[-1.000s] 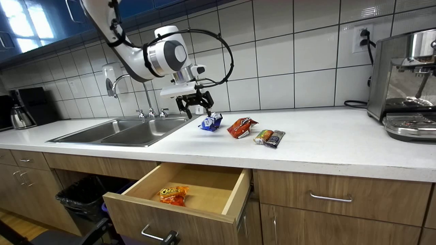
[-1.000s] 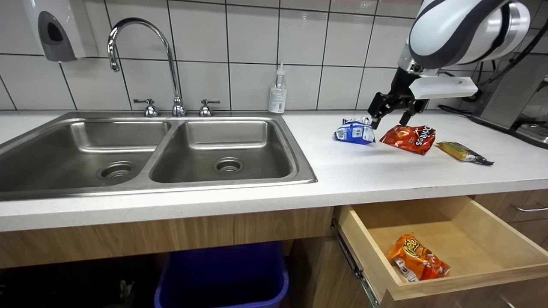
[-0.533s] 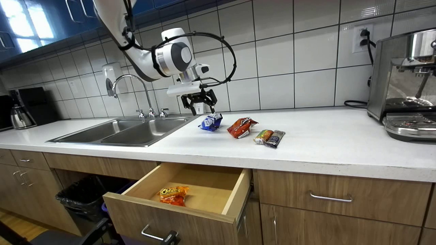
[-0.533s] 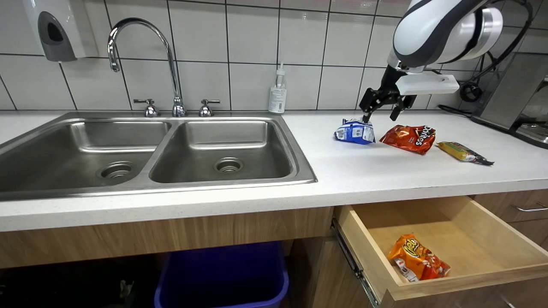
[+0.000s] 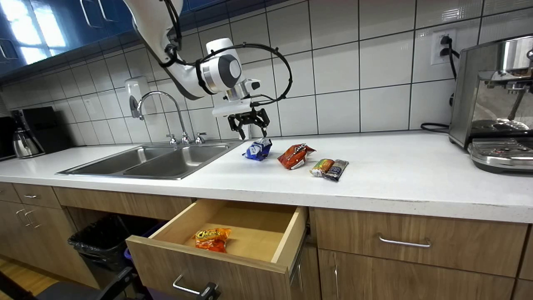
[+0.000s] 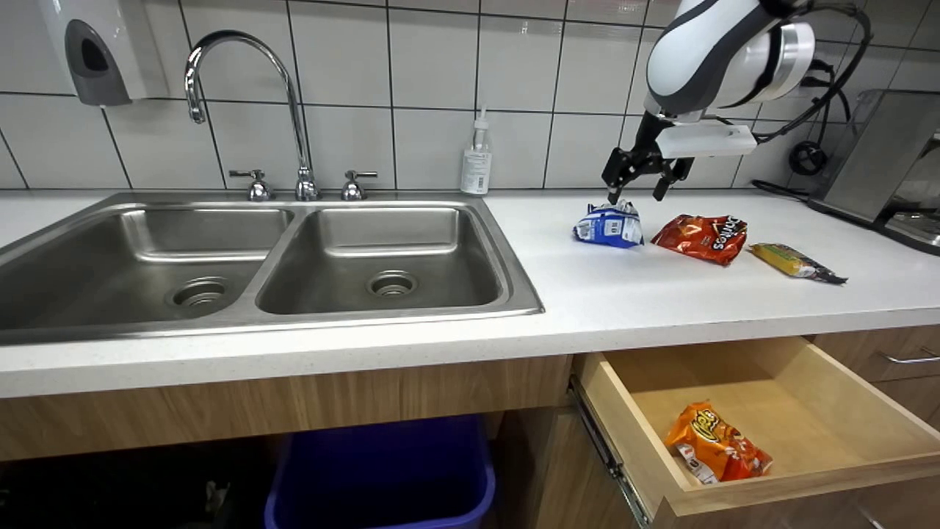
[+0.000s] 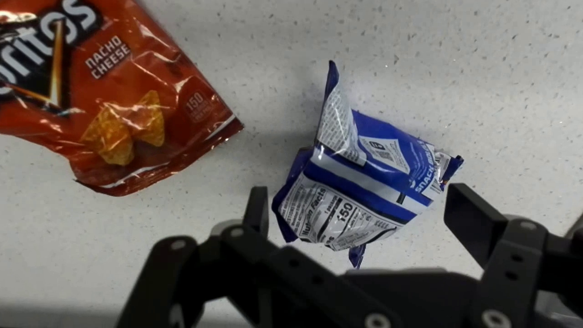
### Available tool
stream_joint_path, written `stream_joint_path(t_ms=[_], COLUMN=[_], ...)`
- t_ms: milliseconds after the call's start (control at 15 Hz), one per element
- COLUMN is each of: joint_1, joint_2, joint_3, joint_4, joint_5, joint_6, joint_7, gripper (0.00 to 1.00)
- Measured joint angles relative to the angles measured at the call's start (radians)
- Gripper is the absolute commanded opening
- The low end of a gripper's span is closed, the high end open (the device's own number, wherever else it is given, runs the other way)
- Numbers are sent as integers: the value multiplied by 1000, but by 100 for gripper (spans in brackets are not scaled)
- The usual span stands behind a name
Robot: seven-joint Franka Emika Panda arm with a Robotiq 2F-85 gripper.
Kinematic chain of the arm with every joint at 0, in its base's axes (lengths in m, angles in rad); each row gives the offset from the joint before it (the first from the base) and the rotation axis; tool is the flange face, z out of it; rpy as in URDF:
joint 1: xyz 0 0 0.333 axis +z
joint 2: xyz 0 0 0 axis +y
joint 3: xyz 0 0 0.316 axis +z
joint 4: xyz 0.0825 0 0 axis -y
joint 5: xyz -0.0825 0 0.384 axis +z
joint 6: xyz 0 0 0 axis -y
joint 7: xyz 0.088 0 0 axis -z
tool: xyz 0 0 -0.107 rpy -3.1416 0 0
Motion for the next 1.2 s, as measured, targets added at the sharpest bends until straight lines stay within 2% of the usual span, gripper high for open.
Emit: stream_joint_path(t_ms=[1200], joint_1=[-27], joint_2=[292], joint_3=[31], joint_4=[464], joint_5=[20], joint_6=[-238], joint_7=[-100], gripper=[100])
